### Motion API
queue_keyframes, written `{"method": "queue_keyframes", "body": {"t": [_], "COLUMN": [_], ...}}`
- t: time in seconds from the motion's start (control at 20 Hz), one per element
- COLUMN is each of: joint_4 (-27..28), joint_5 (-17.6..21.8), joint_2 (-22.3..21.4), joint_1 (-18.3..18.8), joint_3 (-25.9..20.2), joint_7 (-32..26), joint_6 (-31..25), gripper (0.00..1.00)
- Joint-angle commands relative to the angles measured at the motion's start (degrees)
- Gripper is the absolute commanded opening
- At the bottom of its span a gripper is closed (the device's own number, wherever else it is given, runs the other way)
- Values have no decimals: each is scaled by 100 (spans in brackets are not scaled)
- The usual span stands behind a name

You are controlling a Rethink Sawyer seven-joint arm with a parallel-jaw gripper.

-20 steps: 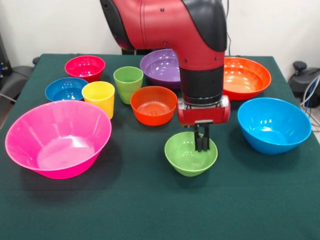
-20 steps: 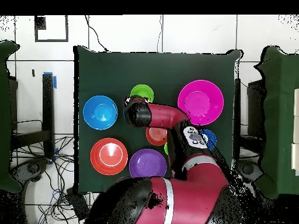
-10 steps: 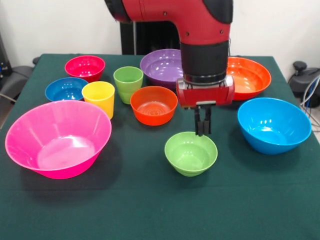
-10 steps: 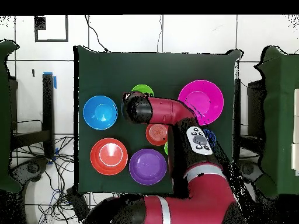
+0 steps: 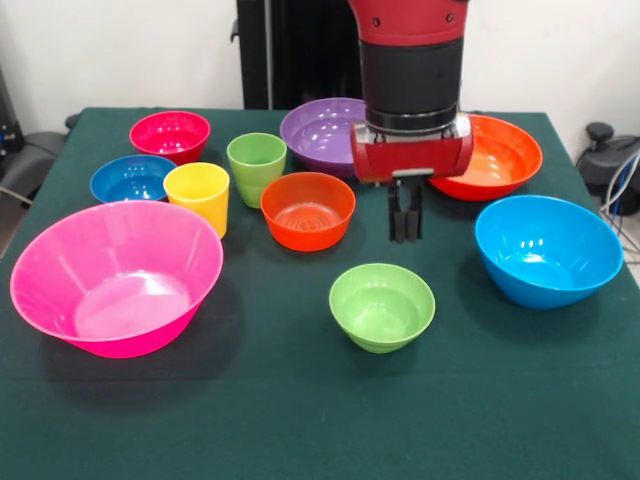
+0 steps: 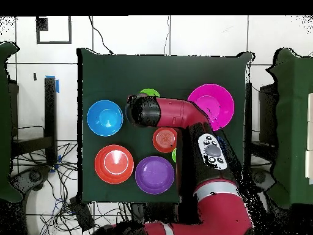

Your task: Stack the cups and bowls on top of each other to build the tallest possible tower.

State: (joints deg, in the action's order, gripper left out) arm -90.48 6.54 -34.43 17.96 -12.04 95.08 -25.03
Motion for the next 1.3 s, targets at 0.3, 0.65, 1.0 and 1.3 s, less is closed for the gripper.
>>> {"method": "queue_keyframes", "body": {"t": [0.3, 0.65, 1.0, 1.3], "joint_4": [303, -117, -111, 71], "joint_5": [200, 529, 729, 826], "joint_2": [99, 50, 203, 393], "joint_1": [-391, -629, -859, -923], "joint_3": [262, 748, 1190, 1345], "joint_7": [351, 540, 573, 479], "joint_6": [-1988, -1921, -1754, -1735], "gripper": [0, 0, 0, 0]}}
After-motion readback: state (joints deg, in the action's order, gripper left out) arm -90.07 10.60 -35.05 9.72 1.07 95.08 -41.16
